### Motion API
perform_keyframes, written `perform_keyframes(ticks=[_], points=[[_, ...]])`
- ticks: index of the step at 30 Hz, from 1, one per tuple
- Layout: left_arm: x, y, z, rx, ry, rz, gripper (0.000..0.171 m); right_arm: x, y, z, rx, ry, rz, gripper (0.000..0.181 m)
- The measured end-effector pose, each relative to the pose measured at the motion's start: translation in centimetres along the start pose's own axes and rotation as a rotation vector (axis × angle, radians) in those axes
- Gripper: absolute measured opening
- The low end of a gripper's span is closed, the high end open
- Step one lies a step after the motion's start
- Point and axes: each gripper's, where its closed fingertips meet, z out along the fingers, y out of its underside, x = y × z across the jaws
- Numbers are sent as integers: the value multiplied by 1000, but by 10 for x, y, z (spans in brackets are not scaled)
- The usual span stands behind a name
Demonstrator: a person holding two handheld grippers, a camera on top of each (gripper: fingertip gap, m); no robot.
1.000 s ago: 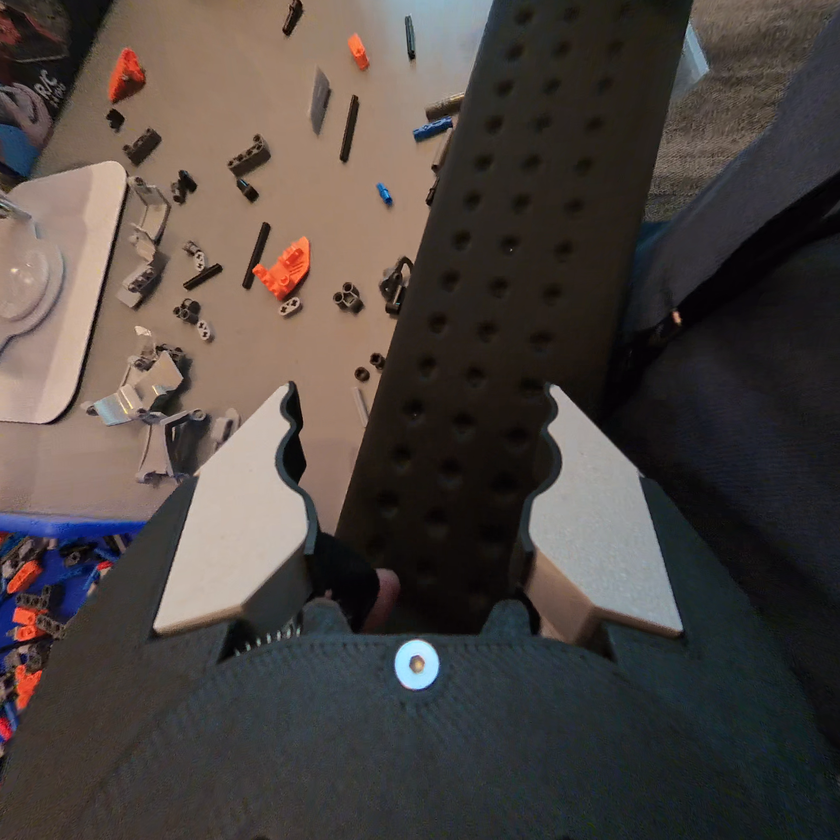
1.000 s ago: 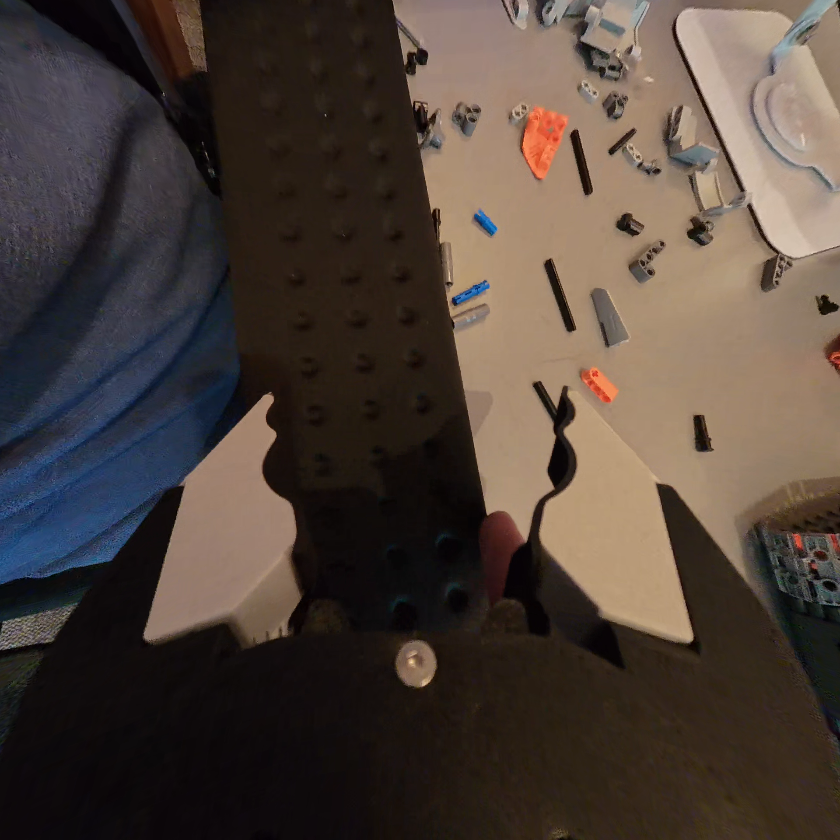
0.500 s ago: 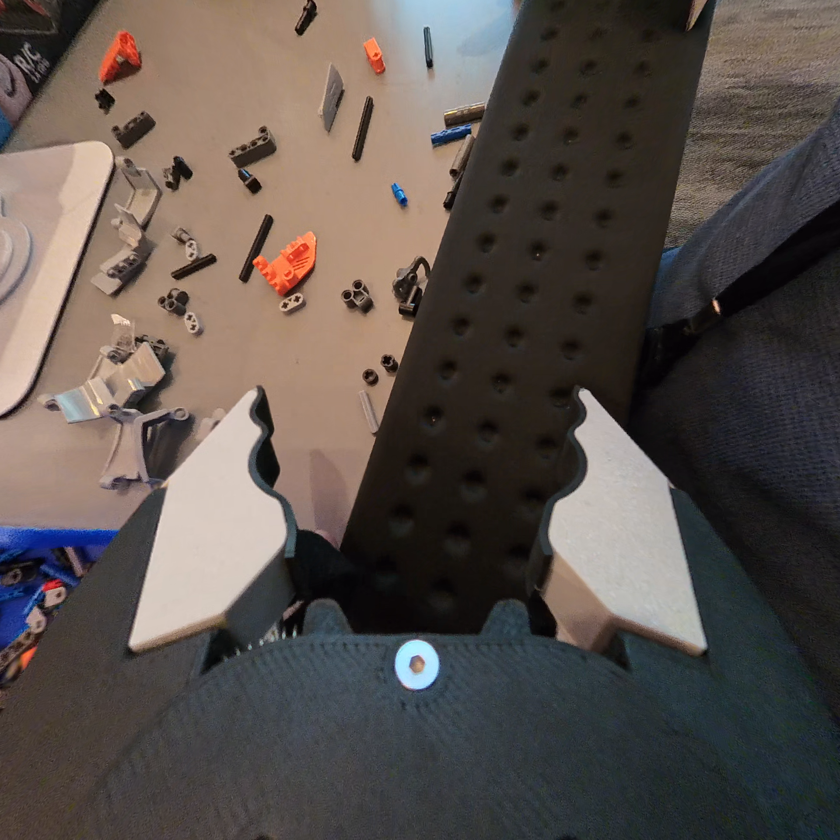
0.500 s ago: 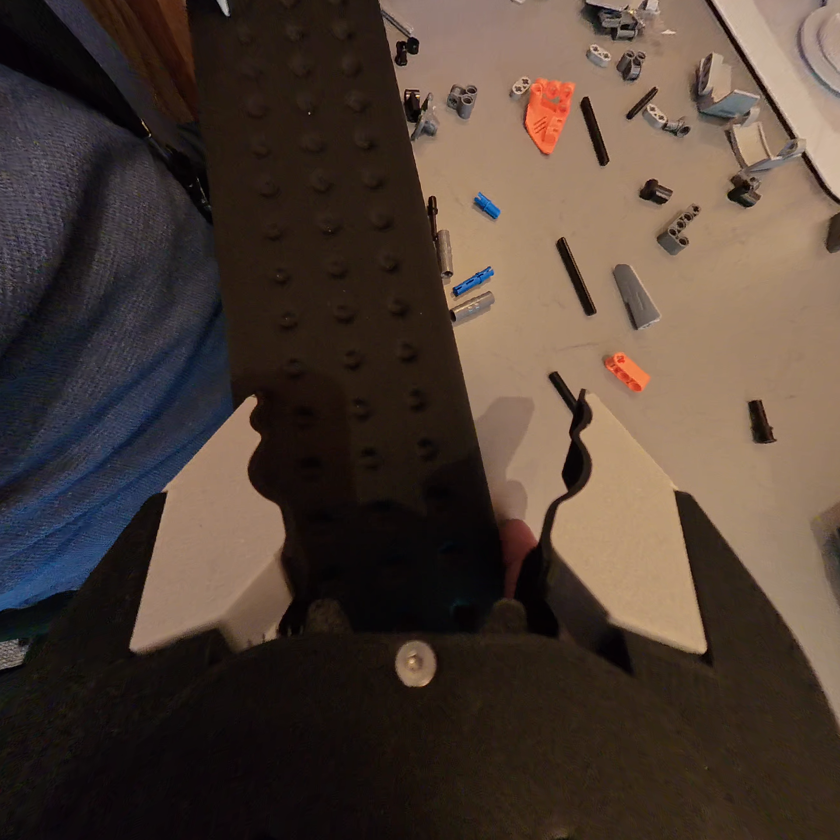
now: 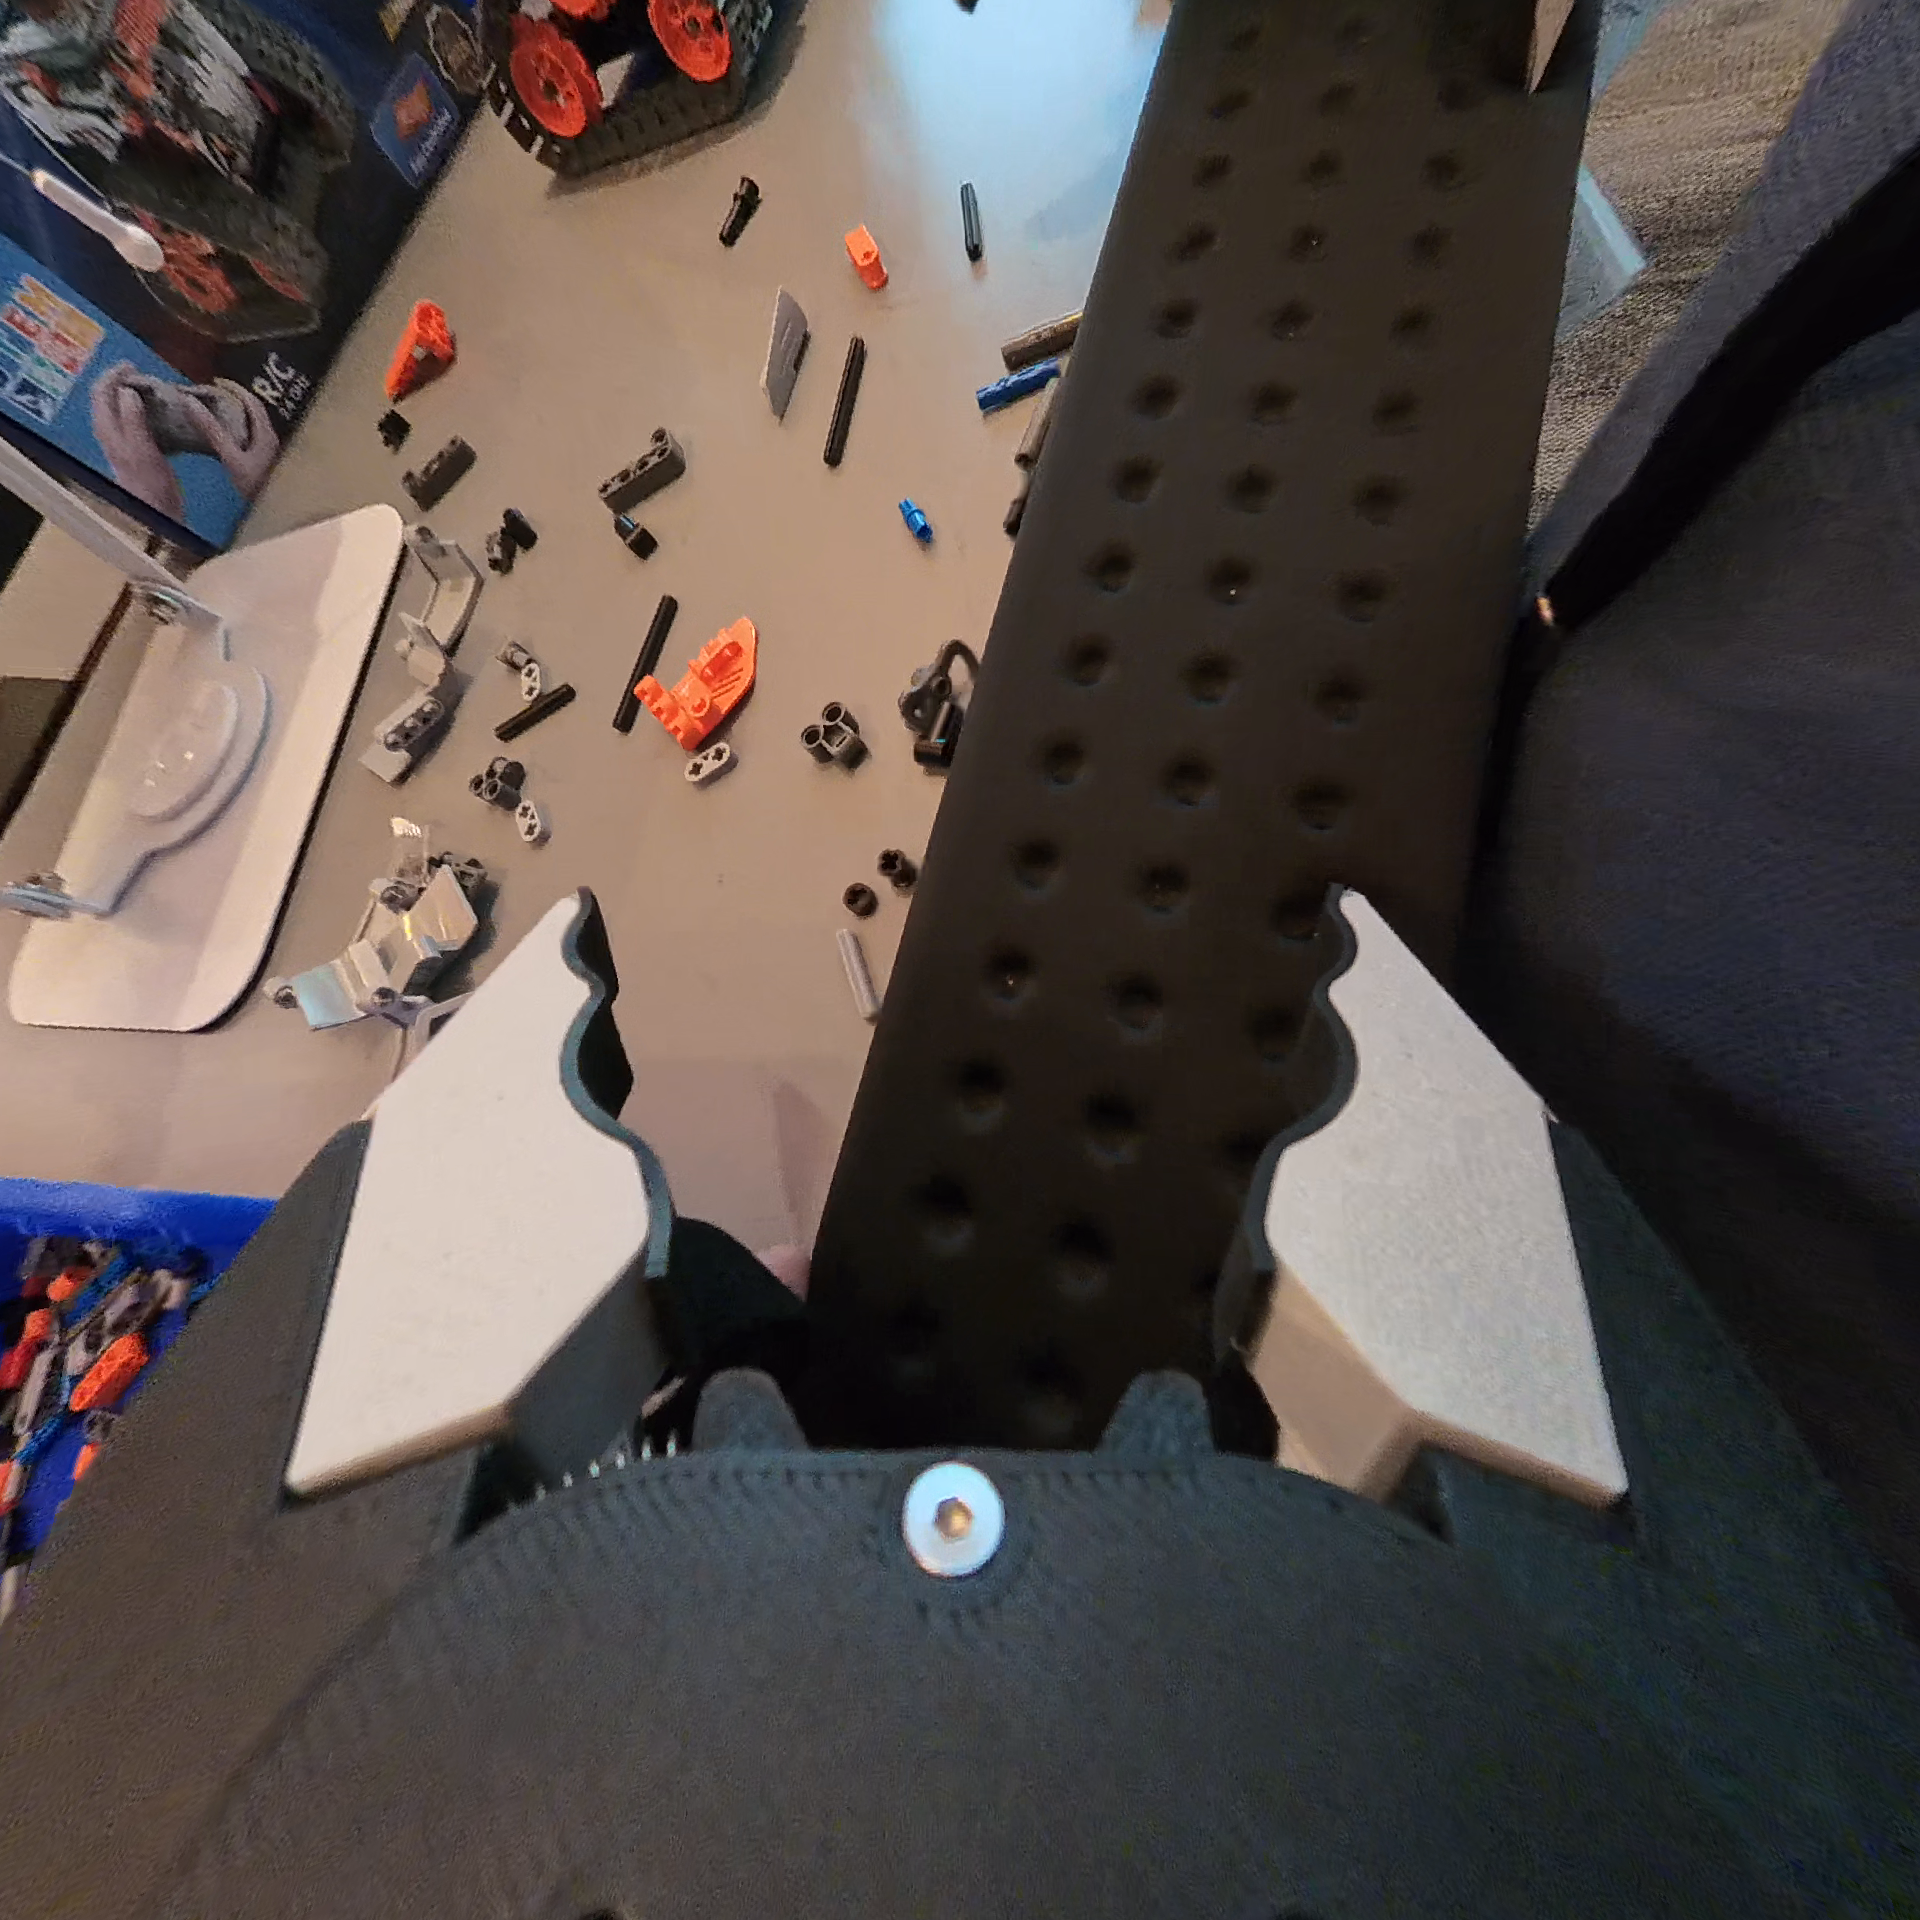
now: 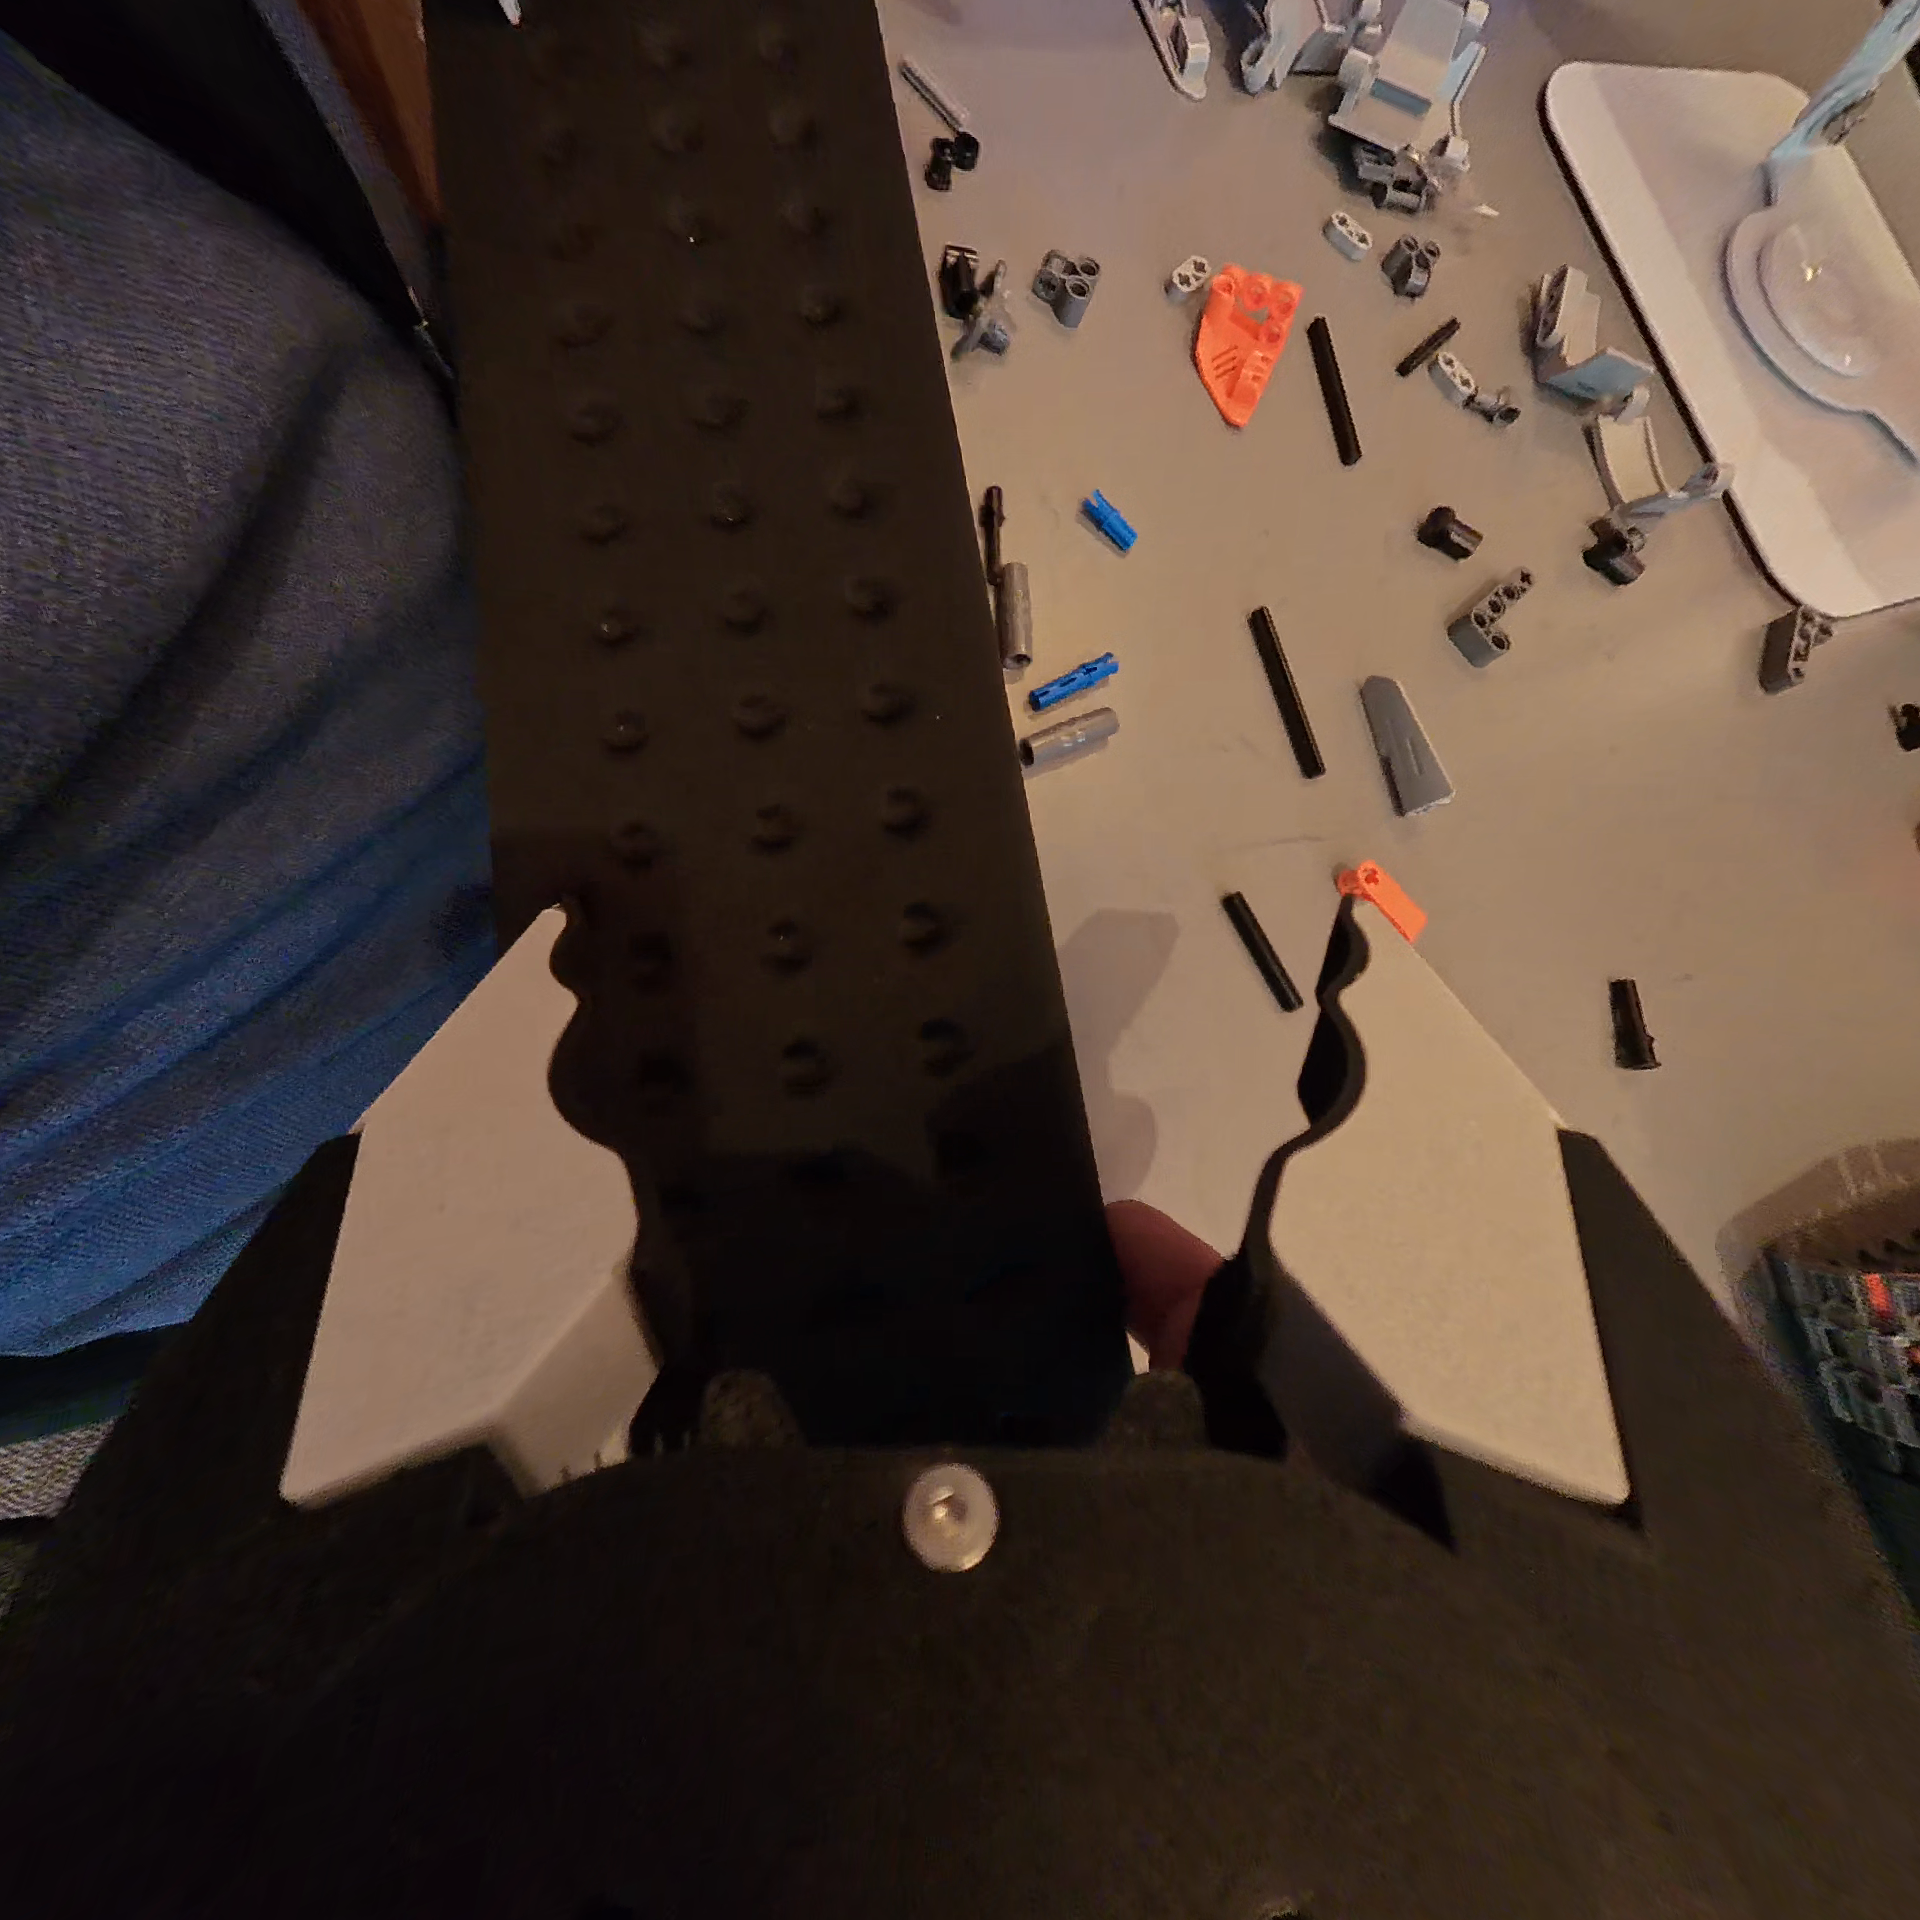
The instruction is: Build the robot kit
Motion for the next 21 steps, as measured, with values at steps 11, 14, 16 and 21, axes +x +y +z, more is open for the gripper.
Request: perform_keyframes(ticks=[11,14,16,21], points=[[13,-5,-10,18,-121,147,134,-14,-13,-10,41,153,-244,130],[12,2,-9,-2,-119,56,135,-15,-15,-14,68,211,-281,129],[12,4,-8,-21,-122,39,137,-15,-16,-15,72,236,-302,131],[13,-1,-10,-26,-189,166,140,-19,-18,-20,83,316,-379,131]])
